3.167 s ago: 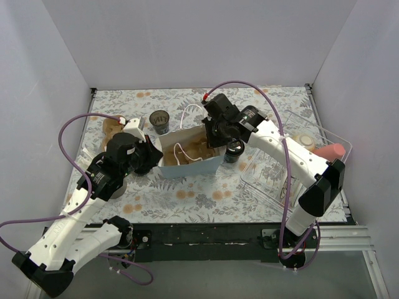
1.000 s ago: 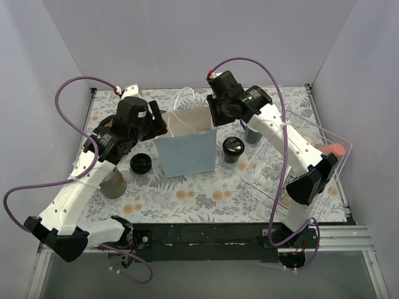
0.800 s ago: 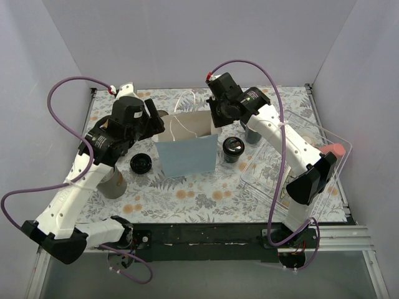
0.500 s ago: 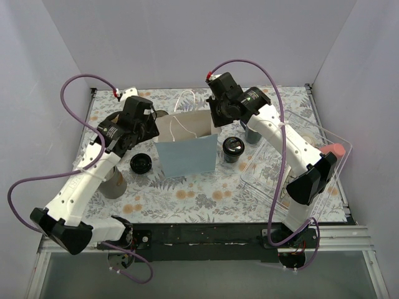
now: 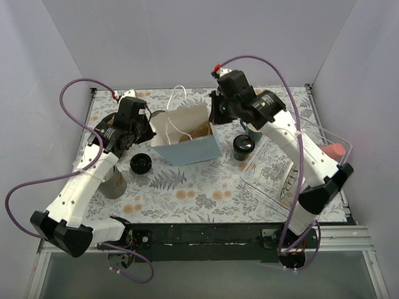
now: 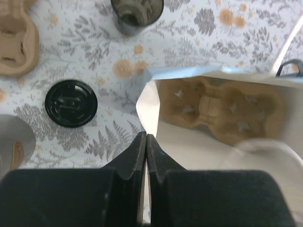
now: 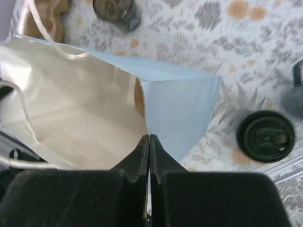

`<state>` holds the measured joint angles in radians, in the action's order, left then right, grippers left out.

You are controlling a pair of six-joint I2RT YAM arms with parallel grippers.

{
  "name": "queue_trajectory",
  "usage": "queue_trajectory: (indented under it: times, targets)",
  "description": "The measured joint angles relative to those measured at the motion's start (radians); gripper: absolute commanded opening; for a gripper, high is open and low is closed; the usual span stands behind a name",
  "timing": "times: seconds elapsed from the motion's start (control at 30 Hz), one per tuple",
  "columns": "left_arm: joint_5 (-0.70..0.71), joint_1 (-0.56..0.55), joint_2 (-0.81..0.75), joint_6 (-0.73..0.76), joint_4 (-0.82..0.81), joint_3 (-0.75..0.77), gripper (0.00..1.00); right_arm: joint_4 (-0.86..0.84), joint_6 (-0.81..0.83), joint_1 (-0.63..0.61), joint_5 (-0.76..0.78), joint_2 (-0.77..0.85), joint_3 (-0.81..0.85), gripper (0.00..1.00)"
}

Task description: Pack the takeout coffee

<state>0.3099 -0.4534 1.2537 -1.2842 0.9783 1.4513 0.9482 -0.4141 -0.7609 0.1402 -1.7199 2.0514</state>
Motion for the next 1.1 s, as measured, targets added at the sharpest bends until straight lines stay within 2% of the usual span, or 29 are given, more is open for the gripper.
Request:
queue_trajectory:
  times: [0.07,0.1,0.17,0.27,0.37,0.47,0.63,0.7,0.73,0.8,0.83,0.93,1.0,1.1]
  targets:
    - [-0.031,0.0,-0.051,-0.012,0.01,-0.053,0.0,-0.031,-0.023,-0.012,-0.016,0.105,-0.187,0.01]
    - [-0.045,0.0,-0.064,-0.019,0.022,-0.056,0.0,-0.019,-0.029,-0.015,-0.018,0.118,-0.215,0.01]
    - [-0.06,0.0,-0.063,-0.022,0.031,-0.027,0.0,0.01,-0.029,-0.025,-0.012,0.085,-0.17,0.01]
    - [-0.065,0.0,-0.031,-0.018,0.035,0.045,0.0,-0.037,-0.031,-0.025,-0.004,0.05,-0.12,0.01]
    - [-0.065,0.003,-0.019,-0.014,0.039,0.066,0.0,-0.093,-0.047,-0.024,-0.002,0.086,-0.196,0.01]
    - [-0.068,0.003,0.014,-0.013,0.064,0.118,0.0,-0.066,-0.058,-0.024,0.009,0.088,-0.186,0.01]
    - [-0.087,0.006,0.016,-0.012,0.098,0.07,0.0,-0.106,-0.071,-0.04,0.01,0.147,-0.288,0.01]
    - [-0.09,0.006,0.062,-0.009,0.151,0.15,0.0,-0.066,-0.077,-0.04,0.008,0.126,-0.242,0.01]
    - [-0.09,0.006,0.097,-0.007,0.158,0.222,0.0,-0.021,-0.079,-0.04,0.012,0.087,-0.154,0.01]
    - [-0.09,0.006,0.101,-0.007,0.107,0.236,0.0,-0.043,-0.084,-0.039,0.016,0.043,-0.04,0.01]
    - [-0.095,0.007,0.072,-0.011,0.075,0.166,0.0,-0.083,-0.087,-0.038,0.02,0.053,-0.049,0.01]
    - [-0.119,0.009,0.016,-0.023,0.119,0.076,0.0,-0.123,-0.108,-0.035,0.009,0.131,-0.175,0.01]
    - [-0.126,0.009,0.035,-0.026,0.16,0.094,0.0,-0.081,-0.11,-0.031,0.004,0.126,-0.159,0.01]
    - [-0.126,0.008,0.112,-0.016,0.202,0.247,0.0,-0.069,-0.107,-0.031,0.007,0.08,-0.047,0.01]
